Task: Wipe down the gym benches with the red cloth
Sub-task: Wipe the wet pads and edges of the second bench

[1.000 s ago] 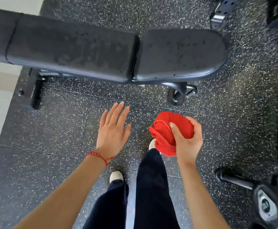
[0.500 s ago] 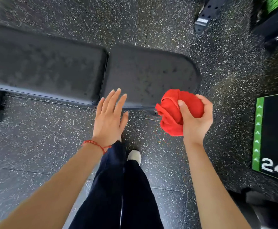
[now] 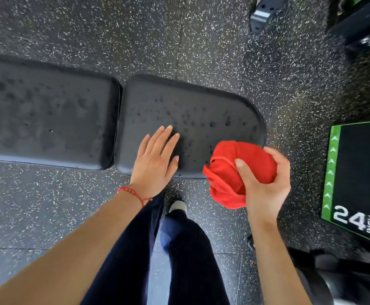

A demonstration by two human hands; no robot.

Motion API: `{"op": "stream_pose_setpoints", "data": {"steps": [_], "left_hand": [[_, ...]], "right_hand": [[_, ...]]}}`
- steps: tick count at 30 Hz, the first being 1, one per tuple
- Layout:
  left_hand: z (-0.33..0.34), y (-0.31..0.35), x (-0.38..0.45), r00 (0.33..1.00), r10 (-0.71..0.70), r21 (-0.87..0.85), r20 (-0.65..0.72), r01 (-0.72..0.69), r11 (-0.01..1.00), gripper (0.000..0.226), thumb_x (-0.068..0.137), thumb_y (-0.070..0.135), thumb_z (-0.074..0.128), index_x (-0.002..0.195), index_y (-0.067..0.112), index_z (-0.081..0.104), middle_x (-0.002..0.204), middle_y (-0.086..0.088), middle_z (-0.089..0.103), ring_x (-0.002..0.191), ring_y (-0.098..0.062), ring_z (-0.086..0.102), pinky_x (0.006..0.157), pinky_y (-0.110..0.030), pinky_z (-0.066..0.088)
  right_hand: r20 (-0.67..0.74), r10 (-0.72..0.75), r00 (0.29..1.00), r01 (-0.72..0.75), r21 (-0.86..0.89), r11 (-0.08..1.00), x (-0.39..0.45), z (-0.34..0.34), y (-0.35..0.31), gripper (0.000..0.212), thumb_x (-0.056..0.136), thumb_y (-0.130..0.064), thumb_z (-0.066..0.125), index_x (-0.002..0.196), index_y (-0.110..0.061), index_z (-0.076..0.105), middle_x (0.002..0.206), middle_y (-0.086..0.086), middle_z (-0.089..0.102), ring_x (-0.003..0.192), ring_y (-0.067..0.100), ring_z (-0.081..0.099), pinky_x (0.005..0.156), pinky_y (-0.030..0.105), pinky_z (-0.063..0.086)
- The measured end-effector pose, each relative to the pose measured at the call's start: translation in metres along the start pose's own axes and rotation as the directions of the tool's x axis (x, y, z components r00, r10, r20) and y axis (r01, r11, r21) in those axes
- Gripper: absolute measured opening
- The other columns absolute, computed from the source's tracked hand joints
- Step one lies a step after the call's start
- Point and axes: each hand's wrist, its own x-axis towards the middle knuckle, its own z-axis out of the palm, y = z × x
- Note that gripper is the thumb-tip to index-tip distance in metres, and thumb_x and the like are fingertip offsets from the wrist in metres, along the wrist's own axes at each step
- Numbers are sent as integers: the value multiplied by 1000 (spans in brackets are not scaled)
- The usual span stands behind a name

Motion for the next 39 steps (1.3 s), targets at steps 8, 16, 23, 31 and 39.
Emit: {"op": "stream_pose_setpoints", "data": {"steps": [8,16,23,31,39], "left_hand": [[-3,-5,14,999,-40,15,36,40,999,50,90,25,37,128,-3,52,138,-22,45,127,-40,43,102,-55,34],[18,-9,8,992,-125,48,20,124,991,53,93,29,32,137,3,41,145,-20,37,132,-38,34,105,-54,30],[35,-10,6,988,-136,48,-70,140,989,52,95,29,30,141,5,33,148,-18,31,136,-33,24,109,-51,20],[39,-10,6,986,-140,41,-96,144,989,52,95,28,31,141,4,35,149,-18,30,136,-34,25,110,-51,19],[35,-7,6,986,-147,35,-83,151,988,52,93,28,32,138,3,40,146,-19,34,134,-37,33,108,-55,26]], "right_hand": [[29,-20,999,19,36,999,38,19,-21,48,66,-22,79,106,-26,54,98,-24,54,91,-16,51,80,2,37],[132,4,991,16,-149,989,51,2,2,48,70,-29,76,111,-32,51,107,-7,58,99,11,57,89,39,49],[101,-205,974,223,-226,948,64,21,4,44,73,-20,76,110,-7,57,102,0,53,92,-3,44,86,3,32],[242,-305,921,369,-293,882,101,44,-14,41,78,-23,71,110,-2,57,106,18,59,94,12,47,80,-2,25],[242,-210,947,290,-374,881,30,21,4,44,76,-23,72,110,-2,57,102,20,61,87,35,60,73,27,39]]}}
